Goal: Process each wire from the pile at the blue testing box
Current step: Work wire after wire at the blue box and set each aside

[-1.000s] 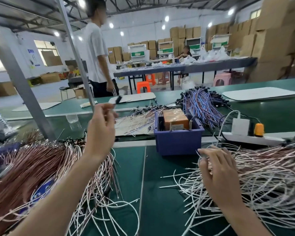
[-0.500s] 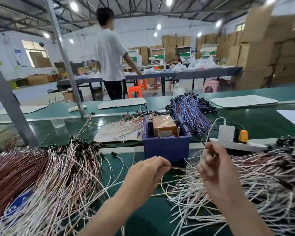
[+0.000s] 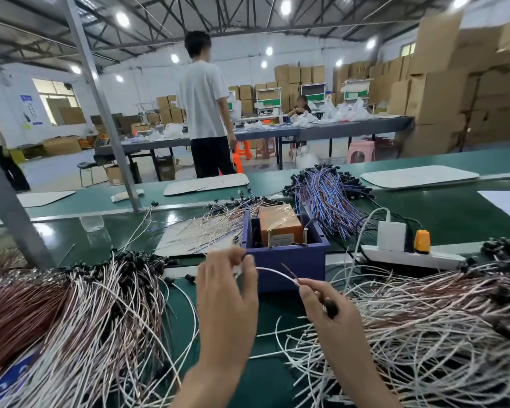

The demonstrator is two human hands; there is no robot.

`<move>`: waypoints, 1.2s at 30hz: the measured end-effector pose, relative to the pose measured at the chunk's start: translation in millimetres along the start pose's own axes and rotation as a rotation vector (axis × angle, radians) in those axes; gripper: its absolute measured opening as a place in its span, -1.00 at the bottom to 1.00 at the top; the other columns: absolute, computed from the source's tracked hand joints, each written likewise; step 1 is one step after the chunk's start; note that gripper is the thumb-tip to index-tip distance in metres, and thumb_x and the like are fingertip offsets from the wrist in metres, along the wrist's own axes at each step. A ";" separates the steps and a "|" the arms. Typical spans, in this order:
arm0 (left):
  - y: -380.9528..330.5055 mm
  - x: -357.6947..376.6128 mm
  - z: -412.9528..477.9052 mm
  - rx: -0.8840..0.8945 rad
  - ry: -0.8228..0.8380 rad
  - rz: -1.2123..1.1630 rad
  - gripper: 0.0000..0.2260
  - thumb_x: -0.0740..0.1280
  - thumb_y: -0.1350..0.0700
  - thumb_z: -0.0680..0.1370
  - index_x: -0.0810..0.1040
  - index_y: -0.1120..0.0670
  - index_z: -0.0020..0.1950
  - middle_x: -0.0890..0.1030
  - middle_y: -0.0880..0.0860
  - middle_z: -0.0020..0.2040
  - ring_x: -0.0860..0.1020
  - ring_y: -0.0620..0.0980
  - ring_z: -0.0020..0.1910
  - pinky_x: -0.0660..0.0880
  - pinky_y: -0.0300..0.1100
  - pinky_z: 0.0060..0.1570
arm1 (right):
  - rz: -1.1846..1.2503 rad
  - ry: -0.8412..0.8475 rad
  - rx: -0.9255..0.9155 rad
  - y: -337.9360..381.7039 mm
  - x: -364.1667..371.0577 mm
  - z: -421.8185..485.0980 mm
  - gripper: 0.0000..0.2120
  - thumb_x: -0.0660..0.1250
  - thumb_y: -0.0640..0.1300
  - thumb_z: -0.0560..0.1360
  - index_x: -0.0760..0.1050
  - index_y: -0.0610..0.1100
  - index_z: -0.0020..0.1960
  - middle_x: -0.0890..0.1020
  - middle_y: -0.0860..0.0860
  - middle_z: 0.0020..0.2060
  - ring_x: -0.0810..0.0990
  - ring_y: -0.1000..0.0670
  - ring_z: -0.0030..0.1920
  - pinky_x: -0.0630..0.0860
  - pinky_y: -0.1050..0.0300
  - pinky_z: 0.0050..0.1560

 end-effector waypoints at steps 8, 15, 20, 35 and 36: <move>65.1 57.7 -13.8 -1.192 0.123 -1.321 -0.77 0.17 0.01 0.70 0.49 0.09 -0.06 0.70 0.11 -0.07 0.68 0.04 -0.12 0.61 -0.04 -0.03 | -0.116 0.014 -0.009 -8.0 -2.7 -0.6 -0.86 0.30 0.18 0.55 0.63 0.24 0.02 0.50 0.11 -0.45 0.34 0.17 -0.47 0.27 0.31 -0.46; 101.6 26.9 -1.6 -0.916 -0.074 -0.942 -0.75 0.08 0.18 0.72 0.38 0.08 -0.14 0.46 -0.01 -0.34 0.41 -0.15 -0.51 0.45 -0.25 -0.40 | 0.012 -0.102 0.062 -12.5 -11.9 0.9 -0.81 0.27 0.18 0.56 0.63 0.20 0.04 0.43 0.09 -0.45 0.30 0.10 -0.45 0.26 0.23 -0.46; 92.6 32.4 -8.9 -0.712 0.050 -0.745 -0.80 0.14 0.12 0.72 0.56 0.04 0.10 0.62 -0.03 -0.28 0.46 -0.13 -0.47 0.46 -0.29 -0.41 | 0.038 -0.230 0.086 -17.8 -18.9 2.1 -0.80 0.21 0.10 0.64 0.59 0.30 0.12 0.43 0.09 -0.44 0.29 0.12 -0.49 0.24 0.20 -0.52; 72.8 77.5 -11.0 -0.415 -0.126 -0.428 -0.82 0.20 -0.13 0.66 0.51 -0.09 -0.01 0.61 -0.12 -0.27 0.53 -0.17 -0.36 0.46 -0.34 -0.32 | -0.084 -0.294 0.002 -20.0 5.1 34.2 -0.97 0.18 0.02 0.67 0.38 0.12 0.06 0.61 0.13 -0.25 0.56 0.15 -0.28 0.45 0.35 -0.22; 70.8 78.4 -9.0 -0.378 -0.126 -0.391 -0.83 0.20 -0.14 0.66 0.50 -0.11 -0.02 0.61 -0.13 -0.26 0.54 -0.15 -0.35 0.45 -0.36 -0.31 | -0.083 -0.292 -0.002 -20.0 5.0 35.3 -0.97 0.18 0.02 0.67 0.39 0.12 0.06 0.61 0.16 -0.24 0.56 0.15 -0.28 0.45 0.36 -0.22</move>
Point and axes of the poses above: each hand's wrist, its own z-axis towards the middle knuckle, its own x-axis out of the palm, y = z × x, the point moved 7 cm from there along z, towards the middle knuckle
